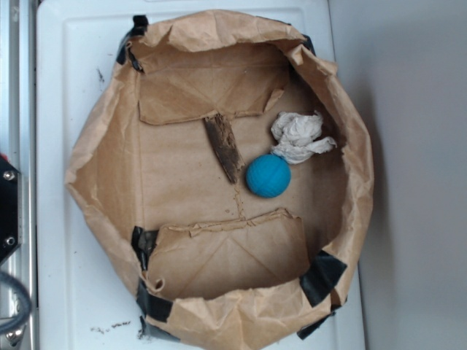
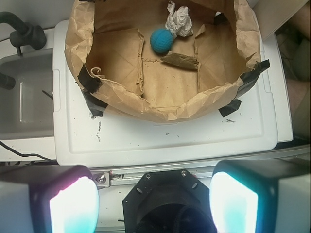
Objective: Grab the wood chip.
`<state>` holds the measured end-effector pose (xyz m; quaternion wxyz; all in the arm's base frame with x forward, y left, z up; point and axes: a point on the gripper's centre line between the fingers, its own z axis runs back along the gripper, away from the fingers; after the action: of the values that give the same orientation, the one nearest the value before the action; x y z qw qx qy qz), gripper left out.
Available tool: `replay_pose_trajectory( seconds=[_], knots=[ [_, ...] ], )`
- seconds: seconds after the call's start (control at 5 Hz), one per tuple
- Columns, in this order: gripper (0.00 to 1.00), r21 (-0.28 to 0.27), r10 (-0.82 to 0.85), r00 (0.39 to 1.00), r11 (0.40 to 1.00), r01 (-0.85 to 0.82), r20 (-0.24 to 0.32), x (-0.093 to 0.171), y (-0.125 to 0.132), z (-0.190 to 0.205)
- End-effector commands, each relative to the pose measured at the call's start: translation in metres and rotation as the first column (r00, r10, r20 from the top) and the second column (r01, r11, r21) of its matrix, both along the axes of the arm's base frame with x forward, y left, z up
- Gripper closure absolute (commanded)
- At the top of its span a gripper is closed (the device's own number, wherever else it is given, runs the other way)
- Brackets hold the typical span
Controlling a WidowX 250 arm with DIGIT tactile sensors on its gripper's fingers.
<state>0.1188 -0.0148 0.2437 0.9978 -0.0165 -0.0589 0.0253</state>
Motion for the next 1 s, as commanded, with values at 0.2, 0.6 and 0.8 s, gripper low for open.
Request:
replay_pose_trajectory(
  seconds=[0.2,0.6,0.8],
  knots=[
    [0.0,-0.012,0.063,0.997,0.998,-0.062,0.042,0.04,-0.009,-0.003],
    [0.0,-0.054,-0.097,0.995,0.994,0.098,0.023,0.126,-0.011,-0.028],
    [0.0,-0.054,-0.097,0.995,0.994,0.098,0.023,0.126,-0.011,-0.028]
  ],
)
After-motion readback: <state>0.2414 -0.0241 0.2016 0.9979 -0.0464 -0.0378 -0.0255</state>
